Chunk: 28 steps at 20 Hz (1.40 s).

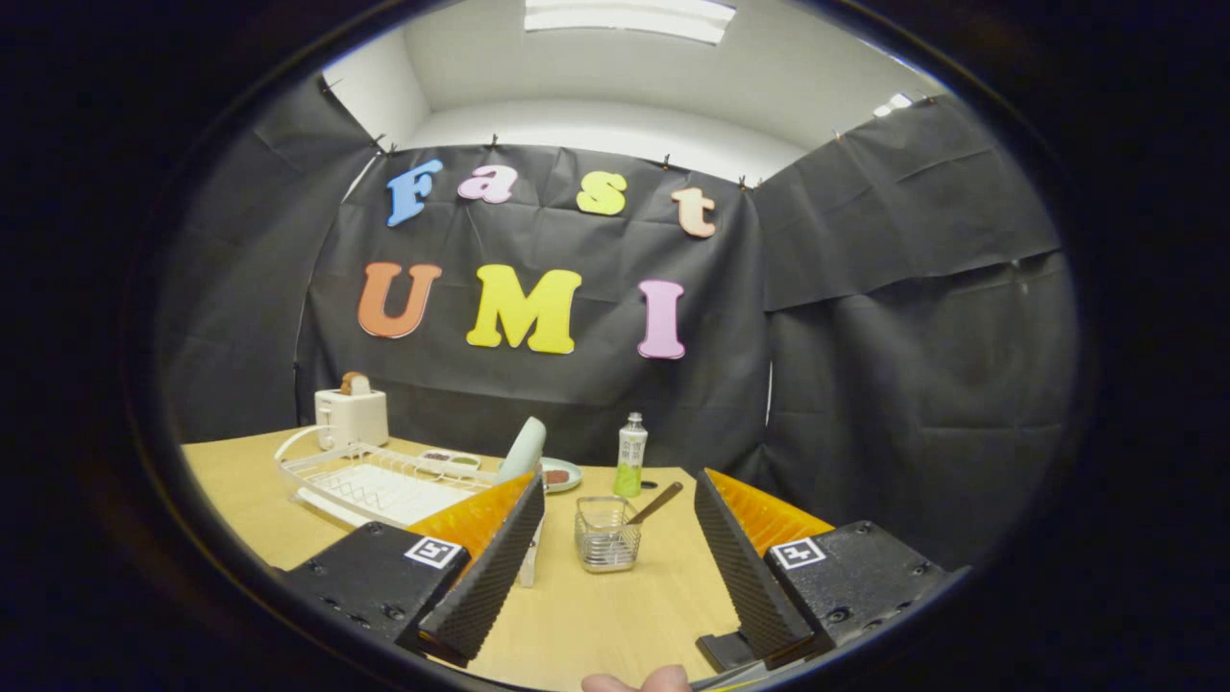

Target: Take the plate from the dish rack, then take the spoon from the basket and place it into the plate.

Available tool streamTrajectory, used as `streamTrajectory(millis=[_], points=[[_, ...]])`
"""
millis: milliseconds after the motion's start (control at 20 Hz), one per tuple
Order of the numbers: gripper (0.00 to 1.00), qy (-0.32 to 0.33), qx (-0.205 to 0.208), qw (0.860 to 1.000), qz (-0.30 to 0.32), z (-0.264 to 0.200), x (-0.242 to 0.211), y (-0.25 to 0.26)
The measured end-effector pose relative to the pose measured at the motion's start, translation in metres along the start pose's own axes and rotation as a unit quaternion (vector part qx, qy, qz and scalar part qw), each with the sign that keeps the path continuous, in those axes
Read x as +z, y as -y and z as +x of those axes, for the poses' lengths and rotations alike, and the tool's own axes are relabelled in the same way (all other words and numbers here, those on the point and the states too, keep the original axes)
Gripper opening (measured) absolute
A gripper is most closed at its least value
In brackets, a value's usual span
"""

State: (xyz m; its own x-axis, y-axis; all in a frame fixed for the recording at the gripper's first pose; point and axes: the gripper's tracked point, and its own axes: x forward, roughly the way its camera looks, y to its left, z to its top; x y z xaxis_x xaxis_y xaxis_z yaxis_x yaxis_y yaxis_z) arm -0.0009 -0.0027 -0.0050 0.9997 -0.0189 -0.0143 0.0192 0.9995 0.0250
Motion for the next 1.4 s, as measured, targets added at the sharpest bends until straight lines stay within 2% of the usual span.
streamTrajectory(millis=[350, 700, 1200, 1400], points=[[1.0, 0.02, -0.006, 1.0, -0.018, -0.001, 0.005, -0.006], [1.0, 0.023, 0.008, 1.0, -0.011, 0.003, 0.02, -0.027], [1.0, 0.005, 0.016, 1.0, 0.008, 0.023, 0.046, -0.044], [1.0, -0.033, 0.032, 0.999, 0.024, 0.046, 0.044, -0.061]])
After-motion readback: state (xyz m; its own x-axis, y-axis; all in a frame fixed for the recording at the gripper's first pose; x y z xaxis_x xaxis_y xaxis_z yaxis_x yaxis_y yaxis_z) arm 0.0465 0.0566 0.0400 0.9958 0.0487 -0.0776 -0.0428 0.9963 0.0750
